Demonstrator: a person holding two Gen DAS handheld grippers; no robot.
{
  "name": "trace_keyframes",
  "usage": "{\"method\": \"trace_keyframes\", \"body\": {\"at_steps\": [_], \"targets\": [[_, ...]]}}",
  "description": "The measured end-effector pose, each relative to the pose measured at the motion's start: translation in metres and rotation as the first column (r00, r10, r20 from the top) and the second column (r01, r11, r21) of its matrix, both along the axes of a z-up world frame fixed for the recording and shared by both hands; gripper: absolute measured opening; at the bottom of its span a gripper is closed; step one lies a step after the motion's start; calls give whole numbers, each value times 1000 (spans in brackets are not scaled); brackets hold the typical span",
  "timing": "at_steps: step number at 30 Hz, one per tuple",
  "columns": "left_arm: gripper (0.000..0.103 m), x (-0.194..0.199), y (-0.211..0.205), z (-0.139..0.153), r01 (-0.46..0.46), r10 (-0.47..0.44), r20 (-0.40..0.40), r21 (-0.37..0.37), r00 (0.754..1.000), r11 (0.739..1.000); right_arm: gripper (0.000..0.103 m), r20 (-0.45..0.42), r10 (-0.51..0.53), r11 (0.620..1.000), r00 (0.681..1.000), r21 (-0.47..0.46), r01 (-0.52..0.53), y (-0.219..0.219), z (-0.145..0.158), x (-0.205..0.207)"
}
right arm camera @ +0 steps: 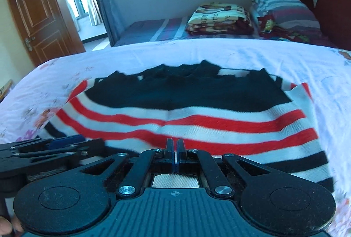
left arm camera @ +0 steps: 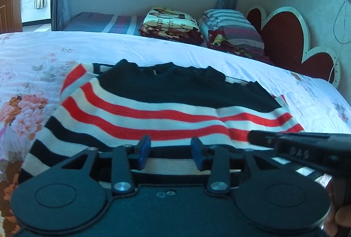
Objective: Fold small clothes
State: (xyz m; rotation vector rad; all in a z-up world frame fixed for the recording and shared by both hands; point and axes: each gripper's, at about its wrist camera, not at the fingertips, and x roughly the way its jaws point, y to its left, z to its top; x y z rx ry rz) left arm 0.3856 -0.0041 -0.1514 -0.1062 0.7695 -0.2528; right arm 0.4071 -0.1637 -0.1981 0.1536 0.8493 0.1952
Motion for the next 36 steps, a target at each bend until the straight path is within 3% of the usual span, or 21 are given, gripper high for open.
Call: {"method": "trace_keyframes", "body": {"at_steps": [6,15,19,23,27,30,36], "targets": [[47,-6,-2,-13,-4,6,-28,68,1000,998,0,-38,10,998,999,-57,-12,3,-18,-14],[46,-22,0,-19,11,-10,-7,117,1000,993,0,-67,-25,999,997,-47,22,-27,-22,-36],[44,-25,3,-12,6,-5,-4,123,1000,992,0,-31,-94,994,995,-51,93,-44,-8,-40],[46,-26,19,-4,-66,63,34,119,997,991,0,-44,-146,985,988,-95,141,-69,-9,-42],[46,-16,39,-6,-111,110,21,121,994,986,0,-42,-189,976,981,-115,183,-89,-10,-48],[46,-14,51,-14,-107,108,-5,99,994,989,0,-46,-189,973,981,-146,180,-97,-18,-53],[47,-22,56,-23,-83,81,29,94,996,992,0,-12,-158,976,987,-153,154,-111,-31,-64]]}}
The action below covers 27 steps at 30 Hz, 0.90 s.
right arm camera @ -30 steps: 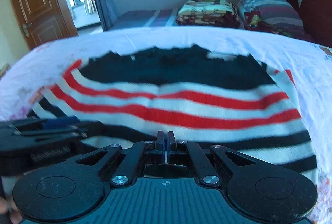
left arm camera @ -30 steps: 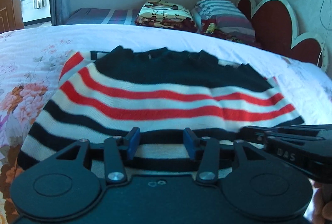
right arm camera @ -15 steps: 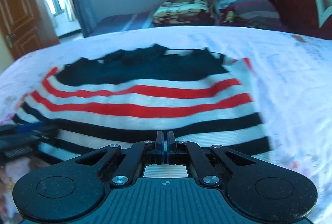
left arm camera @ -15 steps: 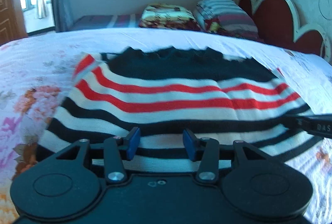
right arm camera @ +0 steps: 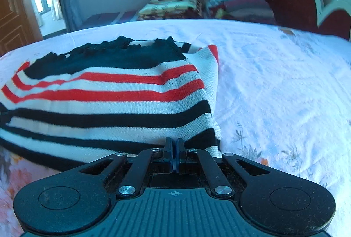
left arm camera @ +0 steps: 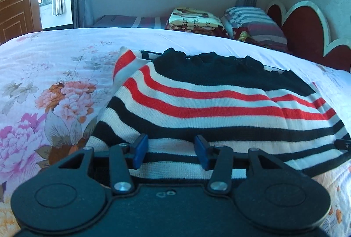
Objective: Fold small clothes
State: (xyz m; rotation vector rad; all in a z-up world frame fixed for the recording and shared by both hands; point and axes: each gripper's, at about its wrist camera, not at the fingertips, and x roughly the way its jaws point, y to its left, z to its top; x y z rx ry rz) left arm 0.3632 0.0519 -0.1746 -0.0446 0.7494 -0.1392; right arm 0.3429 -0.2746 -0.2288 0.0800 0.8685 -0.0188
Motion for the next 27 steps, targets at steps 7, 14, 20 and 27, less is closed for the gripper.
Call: {"method": "trace_keyframes", "body": {"at_steps": [7,14,20,27], "targets": [[49,3,3,22,-24,24,-16,-34,1000,999,11,0,-6,1000,1000,30,6,8,22,7],[59,30,-10,23,-26,26,-1,12,1000,1000,102,130,68,997,989,15,-71,55,46,28],[59,54,-8,13,-59,60,-11,57,998,997,71,112,134,990,985,33,-139,91,38,63],[57,58,5,3,-68,69,-17,37,998,997,58,54,162,987,985,13,-163,108,11,94]]}}
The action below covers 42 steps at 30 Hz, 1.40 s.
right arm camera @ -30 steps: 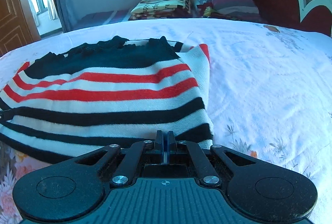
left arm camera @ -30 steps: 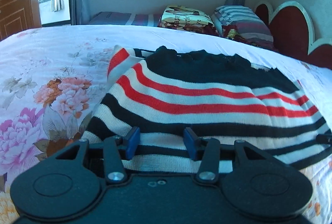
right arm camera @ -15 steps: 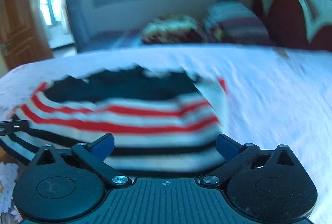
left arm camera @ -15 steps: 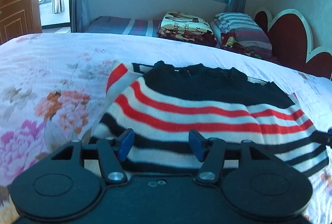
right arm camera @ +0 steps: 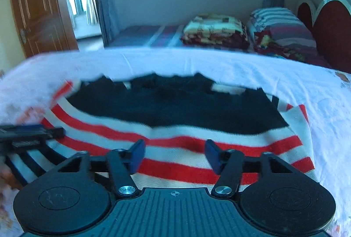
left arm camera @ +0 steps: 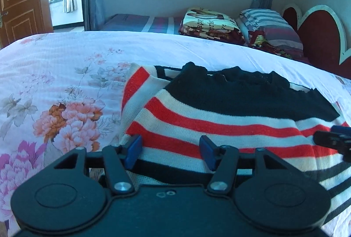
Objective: Fold small clothes
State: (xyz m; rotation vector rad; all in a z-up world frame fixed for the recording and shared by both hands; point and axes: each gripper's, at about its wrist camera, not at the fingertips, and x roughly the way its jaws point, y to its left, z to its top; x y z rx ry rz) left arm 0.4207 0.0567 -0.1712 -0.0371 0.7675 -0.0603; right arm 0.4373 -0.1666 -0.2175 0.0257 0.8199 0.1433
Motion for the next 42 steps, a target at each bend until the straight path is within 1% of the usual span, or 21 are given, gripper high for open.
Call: {"method": "trace_keyframes", "body": {"at_steps": [1,2,4,7,8,10,11,12,15,17,20,25,28,30,33,36,38,42], "targets": [[57,0,1,-1,3,-3,-1,-1,1000,1000,58,-15,-9,999,1000,-32,9,-2,-8,3],[57,0,2,-1,4,-4,-3,-8,1000,1000,59,-12,-12,999,1000,-42,12,-7,-14,4],[57,2,4,1,-5,4,-13,-27,1000,1000,59,-15,-17,1000,1000,-17,17,-13,-16,4],[57,3,3,8,-17,16,-29,-36,999,999,59,-17,-23,1000,1000,-4,23,-16,-8,2],[59,1,3,10,-24,22,-32,-45,999,999,59,-11,-29,999,1000,18,29,-18,-5,-1],[68,-2,4,16,-36,32,-44,-73,999,997,59,-1,-36,997,999,71,36,-20,2,-7],[76,-5,4,18,-38,34,-47,-80,998,996,59,0,-37,995,999,87,37,-20,4,-9],[82,-10,3,21,-39,35,-45,-81,998,996,59,-1,-37,995,999,97,37,-20,6,-11],[88,-22,0,27,-33,31,-39,-73,999,997,59,-2,-32,994,999,104,32,-18,11,-16],[90,-28,-1,28,-40,36,-58,-85,998,996,59,-5,-36,994,999,107,36,-17,13,-20],[91,-37,3,26,-65,53,-96,-121,994,991,59,-6,-43,993,999,110,43,-17,15,-26],[91,-54,5,27,-80,65,-110,-143,992,986,59,-8,-47,993,999,109,48,-16,17,-41],[91,-66,9,27,-105,83,-125,-182,989,978,59,-8,-49,993,999,107,50,-15,17,-49],[91,-75,14,24,-130,99,-153,-213,983,968,59,-9,-49,993,999,110,50,-15,17,-53],[91,-83,25,14,-187,129,-204,-296,970,937,59,-10,-51,992,999,114,52,-17,15,-56],[91,-79,35,0,-243,161,-229,-397,960,885,59,-13,-51,992,999,113,52,-17,12,-55],[92,-73,42,-6,-276,193,-219,-459,956,845,59,-14,-50,991,999,120,51,-17,9,-53],[92,-60,48,-16,-311,248,-189,-549,950,776,59,-10,-49,991,999,128,50,-19,5,-48]]}}
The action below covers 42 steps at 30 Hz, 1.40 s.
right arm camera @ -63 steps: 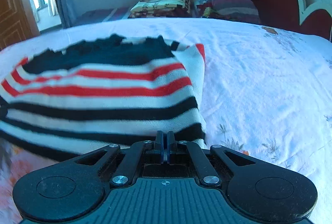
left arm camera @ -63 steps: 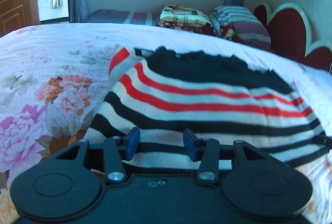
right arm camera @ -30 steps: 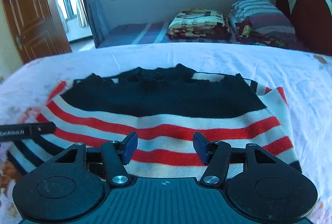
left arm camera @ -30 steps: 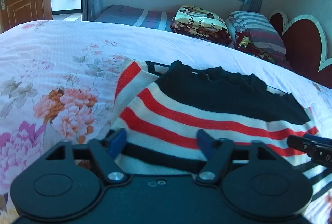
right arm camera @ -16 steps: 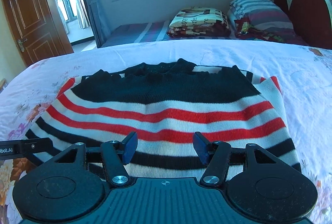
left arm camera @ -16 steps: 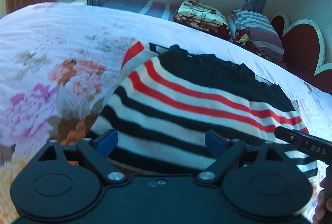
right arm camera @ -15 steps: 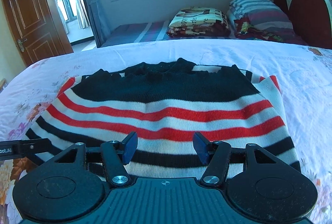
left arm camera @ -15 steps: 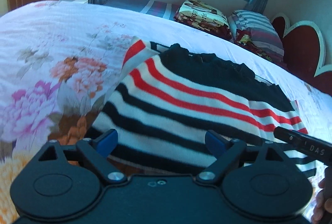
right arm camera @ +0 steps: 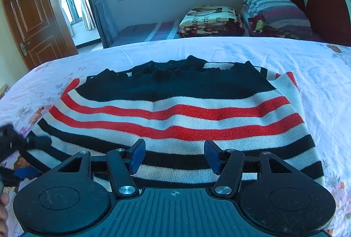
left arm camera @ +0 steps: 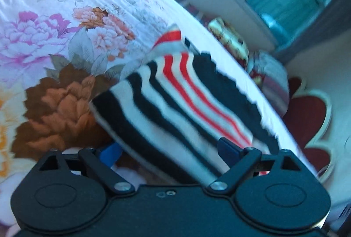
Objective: Fold small clothes
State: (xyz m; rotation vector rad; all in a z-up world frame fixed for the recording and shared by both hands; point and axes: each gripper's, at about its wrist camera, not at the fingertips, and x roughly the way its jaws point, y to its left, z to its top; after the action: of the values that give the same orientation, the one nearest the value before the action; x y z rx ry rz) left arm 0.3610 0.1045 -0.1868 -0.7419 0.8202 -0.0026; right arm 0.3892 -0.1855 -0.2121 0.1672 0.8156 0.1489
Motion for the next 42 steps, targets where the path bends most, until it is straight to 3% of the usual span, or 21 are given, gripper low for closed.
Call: {"method": "trace_keyframes", "body": {"at_steps": [4,8,11,14,16,21,26,29,32,37,38,40,42], "targets": [[79,14,5,-10,-67,69,45,-61,997,996,59,10,-2,1000,1000,-4,2,0,-4,8],[34,24,10,-18,-121,125,41,-98,991,988,59,30,17,998,999,-61,-15,11,-8,14],[27,23,13,-22,-126,132,43,-121,990,985,59,28,27,990,999,-141,-23,22,-17,16],[20,23,8,-16,-105,112,72,-94,991,990,59,62,73,966,995,-255,-55,38,-28,10],[16,25,0,-3,-73,78,122,-49,989,996,59,75,82,959,994,-279,-58,40,-32,8],[16,28,-35,45,74,-100,284,98,954,992,59,52,60,983,997,-177,-50,22,-26,14],[16,37,-99,79,247,-305,371,196,877,949,59,120,-79,993,990,-73,88,-19,-3,-3],[15,40,-150,83,370,-434,383,233,815,899,59,134,-138,986,981,-75,149,-48,7,-17],[15,38,-206,70,491,-561,355,272,748,828,59,122,-209,973,970,-74,219,-79,11,-34],[19,32,-269,22,628,-709,166,357,686,691,59,57,-297,954,953,-22,298,-119,8,-69],[24,28,-271,18,627,-717,155,384,680,677,59,49,-303,952,952,-15,305,-124,8,-73],[32,20,-267,20,625,-718,166,387,676,678,59,53,-326,945,944,-7,327,-132,13,-85],[61,15,-260,28,637,-721,174,362,671,680,59,56,-353,935,934,-3,354,-140,20,-90]]}}
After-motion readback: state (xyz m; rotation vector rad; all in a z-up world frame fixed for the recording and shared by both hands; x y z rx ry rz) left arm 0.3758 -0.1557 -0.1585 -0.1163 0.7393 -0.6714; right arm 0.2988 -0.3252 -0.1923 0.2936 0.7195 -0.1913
